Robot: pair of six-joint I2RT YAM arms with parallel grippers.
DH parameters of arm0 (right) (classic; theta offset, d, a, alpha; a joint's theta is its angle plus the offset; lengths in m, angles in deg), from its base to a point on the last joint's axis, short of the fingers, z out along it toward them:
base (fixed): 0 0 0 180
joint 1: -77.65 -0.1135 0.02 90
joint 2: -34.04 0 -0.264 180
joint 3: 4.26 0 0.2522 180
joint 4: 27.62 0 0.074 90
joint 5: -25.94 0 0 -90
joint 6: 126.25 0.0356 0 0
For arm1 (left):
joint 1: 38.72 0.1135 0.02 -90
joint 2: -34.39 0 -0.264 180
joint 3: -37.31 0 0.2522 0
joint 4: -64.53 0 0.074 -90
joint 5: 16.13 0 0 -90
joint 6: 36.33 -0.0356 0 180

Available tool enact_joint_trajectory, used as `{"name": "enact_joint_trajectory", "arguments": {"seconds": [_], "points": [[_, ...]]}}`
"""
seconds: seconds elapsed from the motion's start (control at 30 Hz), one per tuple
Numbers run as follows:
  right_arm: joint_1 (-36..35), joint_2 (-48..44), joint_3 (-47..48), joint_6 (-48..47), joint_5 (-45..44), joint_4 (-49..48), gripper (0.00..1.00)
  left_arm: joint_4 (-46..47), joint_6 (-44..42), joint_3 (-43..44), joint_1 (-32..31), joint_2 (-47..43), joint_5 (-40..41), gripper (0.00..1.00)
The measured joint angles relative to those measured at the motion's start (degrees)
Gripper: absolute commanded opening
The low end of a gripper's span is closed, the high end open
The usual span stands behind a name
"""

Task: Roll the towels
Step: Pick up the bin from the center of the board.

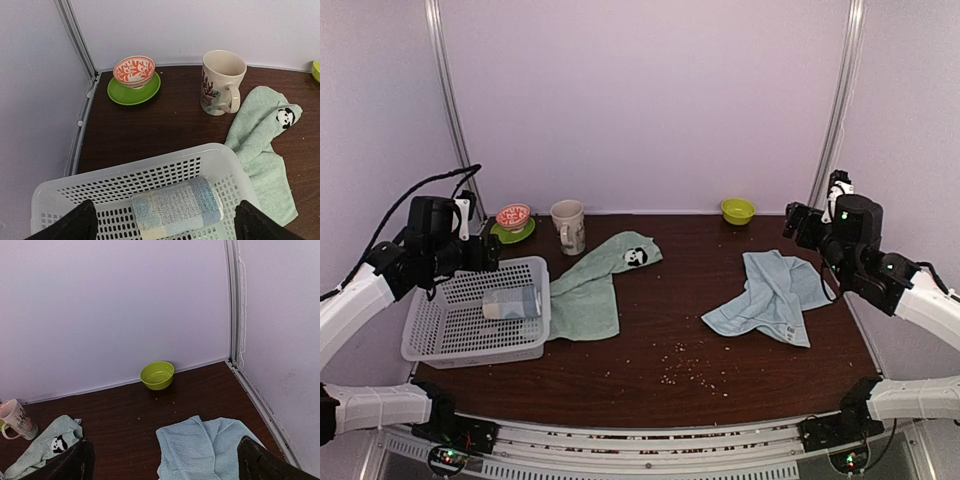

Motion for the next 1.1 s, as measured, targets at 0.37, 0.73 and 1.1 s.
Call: {"name": "enact_joint_trajectory", "arguments": {"seconds": [0.37, 0.73, 1.1], "points": [[-0.26, 0.79, 4.00, -1.33, 9.44, 3.19, 1.00, 0.52, 8.00, -1.51, -0.20, -1.77, -3.78, 0.92], [-1.25, 5.38, 4.37, 1.22, 18.21, 8.24, 1.00, -2.38, 20.06, 3.82, -16.11, 16.31, -8.52, 0.82], [-1.92, 5.66, 0.17, 4.35, 21.00, 8.55, 1.00, -11.39, 22.43, 17.20, -16.50, 34.84, -4.37, 0.52]]}}
